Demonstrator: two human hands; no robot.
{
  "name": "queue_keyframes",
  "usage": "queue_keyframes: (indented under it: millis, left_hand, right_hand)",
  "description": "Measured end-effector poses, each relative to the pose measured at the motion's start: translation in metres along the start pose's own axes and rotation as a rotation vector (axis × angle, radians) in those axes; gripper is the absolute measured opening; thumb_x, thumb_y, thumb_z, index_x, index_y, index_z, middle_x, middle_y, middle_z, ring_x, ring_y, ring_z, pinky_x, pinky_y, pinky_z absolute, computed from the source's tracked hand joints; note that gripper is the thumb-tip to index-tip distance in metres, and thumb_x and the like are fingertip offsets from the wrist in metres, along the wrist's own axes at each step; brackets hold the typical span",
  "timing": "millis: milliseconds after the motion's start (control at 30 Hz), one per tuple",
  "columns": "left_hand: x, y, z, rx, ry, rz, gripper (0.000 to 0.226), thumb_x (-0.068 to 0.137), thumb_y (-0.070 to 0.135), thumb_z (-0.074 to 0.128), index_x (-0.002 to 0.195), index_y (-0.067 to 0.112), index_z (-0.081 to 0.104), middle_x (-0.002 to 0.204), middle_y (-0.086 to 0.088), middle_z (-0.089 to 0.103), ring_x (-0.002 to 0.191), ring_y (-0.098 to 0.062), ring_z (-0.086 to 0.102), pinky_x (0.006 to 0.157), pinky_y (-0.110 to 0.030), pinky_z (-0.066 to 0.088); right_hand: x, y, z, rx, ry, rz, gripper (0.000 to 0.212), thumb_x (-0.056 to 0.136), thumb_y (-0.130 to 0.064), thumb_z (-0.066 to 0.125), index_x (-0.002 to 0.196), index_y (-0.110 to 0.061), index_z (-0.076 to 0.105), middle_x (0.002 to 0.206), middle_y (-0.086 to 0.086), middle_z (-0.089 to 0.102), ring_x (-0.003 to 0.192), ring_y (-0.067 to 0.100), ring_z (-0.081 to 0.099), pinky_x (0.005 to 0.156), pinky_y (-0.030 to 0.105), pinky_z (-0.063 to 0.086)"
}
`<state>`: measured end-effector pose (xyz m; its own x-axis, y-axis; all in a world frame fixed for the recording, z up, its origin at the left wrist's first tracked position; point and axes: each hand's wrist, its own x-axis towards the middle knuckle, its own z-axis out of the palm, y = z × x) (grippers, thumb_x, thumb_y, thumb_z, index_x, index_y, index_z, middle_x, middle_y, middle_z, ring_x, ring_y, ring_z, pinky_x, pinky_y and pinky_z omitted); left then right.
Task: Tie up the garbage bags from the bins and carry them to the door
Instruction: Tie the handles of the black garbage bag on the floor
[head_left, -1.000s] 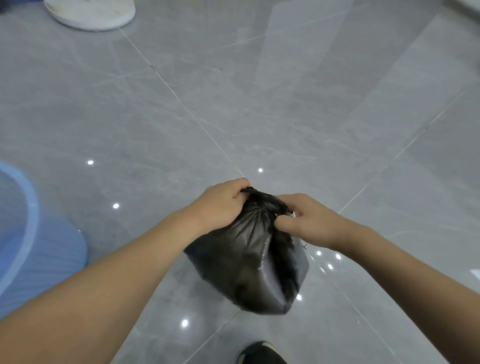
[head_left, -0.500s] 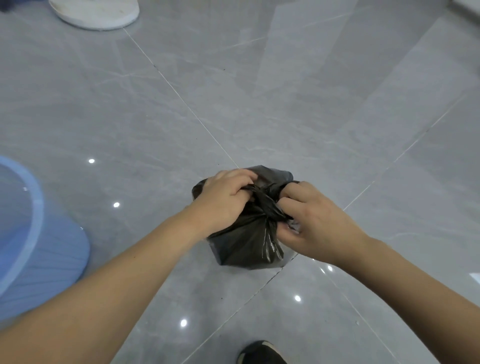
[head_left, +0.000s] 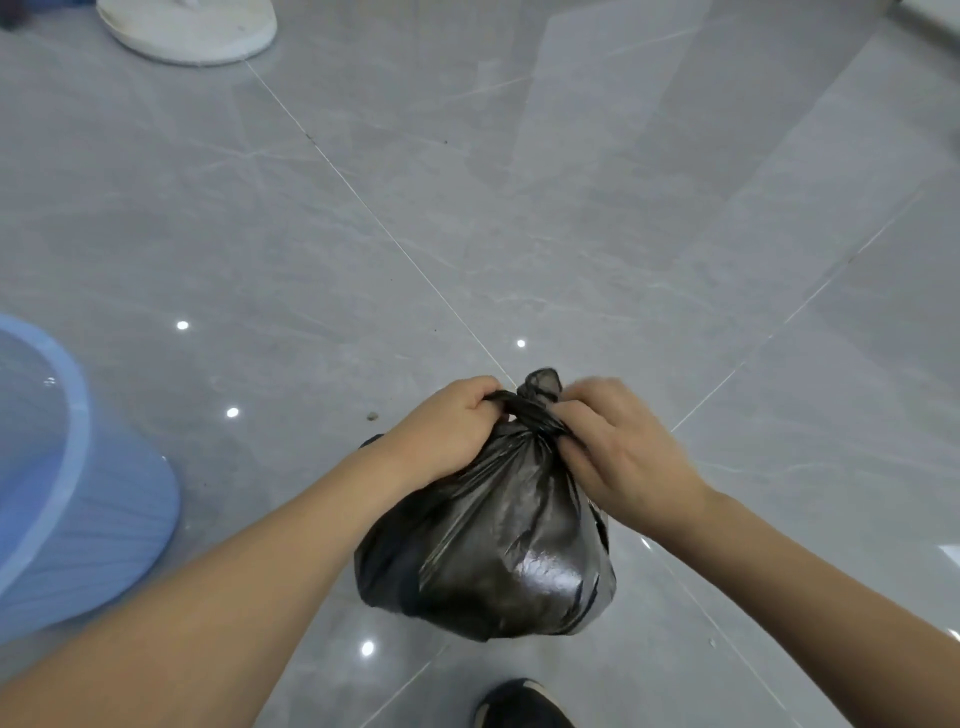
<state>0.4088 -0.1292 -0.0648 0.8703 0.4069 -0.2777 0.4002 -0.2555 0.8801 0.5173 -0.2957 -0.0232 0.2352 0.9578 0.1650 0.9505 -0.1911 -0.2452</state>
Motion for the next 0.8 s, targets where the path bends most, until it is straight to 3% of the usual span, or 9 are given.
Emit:
queue_keyframes:
  millis: [67, 167, 267, 367, 433, 500, 700, 800]
  left_hand:
    - [-0.002, 0.000, -0.003, -0.017, 0.033, -0.009, 0.027, 0.094, 0.020, 0.044, 0.072, 0.026, 0.059, 0.069, 0.004, 0.060, 0.066, -0.012, 0.055, 0.065, -0.033, 0.041]
    - [-0.004, 0.001, -0.007, -0.134, 0.108, 0.008, 0.024, 0.089, 0.019, 0.045, 0.075, 0.024, 0.063, 0.087, -0.002, 0.064, 0.077, -0.016, 0.061, 0.071, -0.029, 0.047]
    - [-0.005, 0.008, -0.011, -0.386, 0.071, 0.017, 0.027, 0.082, 0.019, 0.046, 0.085, 0.021, 0.073, 0.097, -0.009, 0.069, 0.076, -0.007, 0.061, 0.072, -0.018, 0.049]
    - [-0.007, 0.012, -0.006, -0.432, 0.006, -0.003, 0.031, 0.081, 0.019, 0.043, 0.064, 0.025, 0.068, 0.081, -0.012, 0.074, 0.078, -0.018, 0.067, 0.082, -0.031, 0.048]
    - [-0.006, 0.010, 0.001, -0.366, 0.094, -0.029, 0.030, 0.086, 0.017, 0.042, 0.063, 0.024, 0.060, 0.065, -0.003, 0.068, 0.069, -0.017, 0.064, 0.077, -0.035, 0.047]
    - [-0.005, 0.007, 0.008, -0.305, 0.171, -0.057, 0.029, 0.091, 0.016, 0.040, 0.067, 0.023, 0.055, 0.059, 0.005, 0.058, 0.061, -0.012, 0.054, 0.067, -0.031, 0.044]
    - [0.004, 0.005, 0.019, -0.113, 0.049, -0.175, 0.028, 0.092, 0.024, 0.039, 0.083, 0.011, 0.061, 0.078, -0.008, 0.063, 0.069, -0.018, 0.056, 0.067, -0.036, 0.044]
    - [0.005, 0.002, 0.018, -0.123, 0.005, -0.233, 0.028, 0.091, 0.025, 0.043, 0.080, 0.006, 0.061, 0.074, -0.008, 0.060, 0.070, -0.021, 0.055, 0.067, -0.036, 0.043]
  right_hand:
    - [-0.001, -0.001, 0.001, 0.126, -0.124, 0.085, 0.028, 0.093, -0.019, 0.041, 0.108, -0.004, 0.060, 0.099, 0.010, 0.058, 0.084, 0.031, 0.058, 0.072, 0.034, 0.046]
    - [-0.001, 0.000, 0.005, 0.261, -0.201, 0.072, 0.021, 0.092, -0.003, 0.048, 0.111, -0.005, 0.056, 0.102, -0.003, 0.051, 0.094, 0.018, 0.052, 0.084, 0.016, 0.037]
    - [0.004, -0.001, 0.006, 0.359, -0.266, 0.058, 0.018, 0.084, 0.001, 0.049, 0.091, -0.015, 0.053, 0.089, -0.007, 0.049, 0.082, 0.016, 0.047, 0.076, 0.024, 0.036]
    - [0.005, -0.002, 0.010, 0.220, -0.139, 0.037, 0.013, 0.072, 0.001, 0.051, 0.075, -0.012, 0.048, 0.084, 0.001, 0.047, 0.076, 0.022, 0.041, 0.071, 0.030, 0.034]
    - [0.005, -0.003, 0.011, 0.060, -0.040, 0.070, 0.004, 0.071, -0.001, 0.055, 0.074, -0.003, 0.056, 0.086, 0.011, 0.052, 0.075, 0.028, 0.044, 0.070, 0.035, 0.041]
    - [0.005, -0.005, 0.012, -0.032, 0.004, 0.101, 0.010, 0.074, -0.007, 0.051, 0.076, -0.001, 0.060, 0.082, 0.014, 0.055, 0.071, 0.031, 0.048, 0.064, 0.041, 0.045]
    - [-0.001, -0.015, 0.009, 0.012, 0.074, 0.133, 0.024, 0.073, -0.020, 0.046, 0.091, -0.010, 0.059, 0.069, 0.001, 0.060, 0.057, 0.025, 0.054, 0.046, 0.026, 0.035]
    - [-0.004, -0.012, 0.006, 0.071, 0.043, 0.107, 0.029, 0.076, -0.021, 0.048, 0.101, -0.014, 0.061, 0.077, -0.004, 0.066, 0.064, 0.022, 0.060, 0.047, 0.028, 0.045]
